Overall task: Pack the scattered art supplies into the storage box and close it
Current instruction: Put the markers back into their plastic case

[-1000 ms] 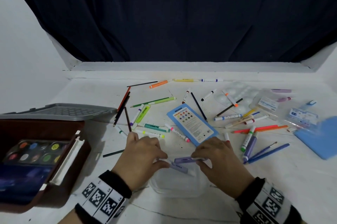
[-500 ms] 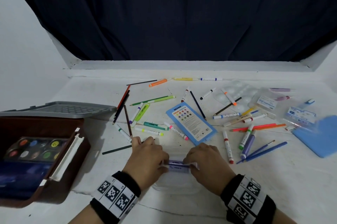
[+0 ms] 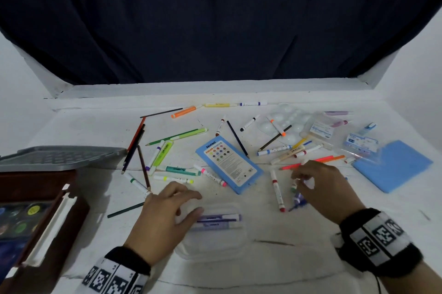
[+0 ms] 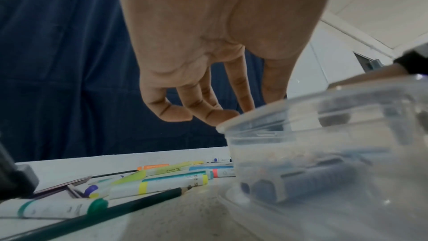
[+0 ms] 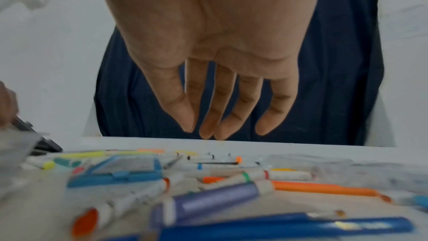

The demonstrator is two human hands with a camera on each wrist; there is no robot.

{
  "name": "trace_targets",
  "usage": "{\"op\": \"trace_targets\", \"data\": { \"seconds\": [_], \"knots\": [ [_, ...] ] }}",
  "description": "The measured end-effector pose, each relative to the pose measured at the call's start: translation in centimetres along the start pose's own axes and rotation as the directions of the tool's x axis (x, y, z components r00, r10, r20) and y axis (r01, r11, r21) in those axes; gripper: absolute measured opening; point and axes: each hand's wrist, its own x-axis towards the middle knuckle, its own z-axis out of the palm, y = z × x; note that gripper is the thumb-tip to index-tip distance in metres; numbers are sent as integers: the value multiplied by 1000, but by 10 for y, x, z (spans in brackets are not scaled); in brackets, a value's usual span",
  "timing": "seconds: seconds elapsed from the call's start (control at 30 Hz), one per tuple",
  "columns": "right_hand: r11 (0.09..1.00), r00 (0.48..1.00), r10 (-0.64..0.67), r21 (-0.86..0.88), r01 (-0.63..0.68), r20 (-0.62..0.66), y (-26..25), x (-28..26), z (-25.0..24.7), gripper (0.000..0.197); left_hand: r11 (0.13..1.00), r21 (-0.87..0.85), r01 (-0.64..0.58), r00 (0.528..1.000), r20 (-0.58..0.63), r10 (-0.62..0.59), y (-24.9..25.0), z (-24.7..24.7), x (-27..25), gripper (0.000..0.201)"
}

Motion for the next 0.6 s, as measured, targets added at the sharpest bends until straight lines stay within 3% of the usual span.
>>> {"op": "trace_targets", "data": {
  "seconds": [0.1,0.23,0.47,0.6],
  "knots": [
    [992,971,123,-66,-111,205,22,2,-5,28,995,-96,-5,999,-40,2,-1,-4,-3,23],
    [988,938,120,-133,-81,325,27,4,1,29,979,-203,15,999,-38,-24,-3,-7,-4,23],
    [984,929,121,-168,-64,350,21,9,16,27,971,-236,21,999,-28,-28,-5,-10,-5,29],
    [980,926,94,-197,-22,366,22,11,21,25,979,-200,36,999,7,-35,-4,-10,-7,18]
  ]
}}
